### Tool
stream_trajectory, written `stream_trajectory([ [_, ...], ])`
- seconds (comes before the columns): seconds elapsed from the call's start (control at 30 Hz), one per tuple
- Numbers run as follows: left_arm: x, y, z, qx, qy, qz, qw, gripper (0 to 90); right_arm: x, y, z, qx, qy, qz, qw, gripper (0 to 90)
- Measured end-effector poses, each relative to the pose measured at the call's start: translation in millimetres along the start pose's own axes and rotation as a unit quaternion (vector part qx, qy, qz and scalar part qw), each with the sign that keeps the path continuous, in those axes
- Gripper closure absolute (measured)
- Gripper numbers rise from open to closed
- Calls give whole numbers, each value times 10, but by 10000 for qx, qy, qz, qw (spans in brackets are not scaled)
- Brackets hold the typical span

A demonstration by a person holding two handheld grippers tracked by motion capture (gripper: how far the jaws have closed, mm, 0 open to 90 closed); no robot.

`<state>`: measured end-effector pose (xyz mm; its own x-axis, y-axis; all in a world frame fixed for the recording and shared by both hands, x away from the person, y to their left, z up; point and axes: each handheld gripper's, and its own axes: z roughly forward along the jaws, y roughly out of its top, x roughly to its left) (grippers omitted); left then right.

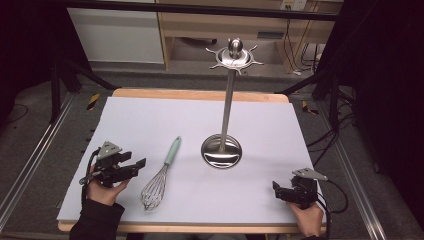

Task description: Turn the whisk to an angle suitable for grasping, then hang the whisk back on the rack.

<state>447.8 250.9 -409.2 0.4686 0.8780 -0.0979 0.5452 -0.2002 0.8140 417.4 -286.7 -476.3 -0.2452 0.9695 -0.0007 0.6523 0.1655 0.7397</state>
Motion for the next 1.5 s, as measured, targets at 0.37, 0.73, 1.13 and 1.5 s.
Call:
stream_trajectory([
  [0.37, -158, 246, 97, 176, -84, 214, 9996, 363, -4, 0, -5, 18, -34, 0, 10000, 107],
  [0.73, -225, 389, 177, 419, -143, 344, 9984, 363, 2, 3, -7, 7, -7, -21, 10000, 107],
  [1.13, -301, 484, 374, 781, -69, 504, 9956, 366, 13, 14, -3, 23, 25, -82, 10000, 107],
  [1.5, -351, 521, 561, 1130, -63, 677, 9913, 368, 21, 14, 12, 22, 28, -138, 9999, 107],
])
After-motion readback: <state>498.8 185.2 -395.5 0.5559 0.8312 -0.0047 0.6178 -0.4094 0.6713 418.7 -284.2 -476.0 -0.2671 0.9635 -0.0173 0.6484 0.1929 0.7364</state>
